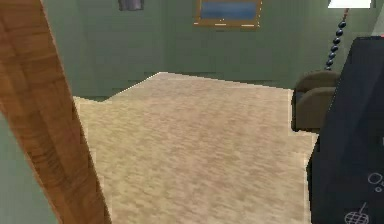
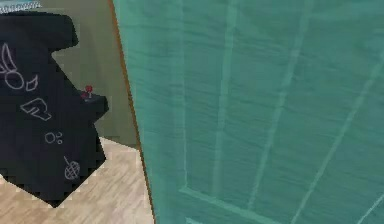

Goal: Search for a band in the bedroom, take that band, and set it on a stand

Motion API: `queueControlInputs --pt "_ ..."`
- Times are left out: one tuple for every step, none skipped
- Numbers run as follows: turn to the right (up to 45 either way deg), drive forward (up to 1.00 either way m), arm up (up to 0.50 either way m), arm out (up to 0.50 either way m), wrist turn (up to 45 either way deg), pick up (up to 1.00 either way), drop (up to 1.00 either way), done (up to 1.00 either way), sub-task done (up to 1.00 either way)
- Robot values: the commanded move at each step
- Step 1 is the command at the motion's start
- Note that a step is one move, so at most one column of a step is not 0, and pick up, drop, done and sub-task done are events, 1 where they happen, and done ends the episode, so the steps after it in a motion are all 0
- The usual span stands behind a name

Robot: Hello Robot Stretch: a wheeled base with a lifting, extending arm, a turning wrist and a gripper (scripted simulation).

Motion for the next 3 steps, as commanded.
queueControlInputs --pt "0.0 0.75 0.0 0.0 0.0 0.0 0.0 0.0 0.0" --pt "-45.0 0.0 0.0 0.0 0.0 0.0 0.0 0.0 0.0" --pt "-15.0 0.0 0.0 0.0 0.0 0.0 0.0 0.0 0.0"
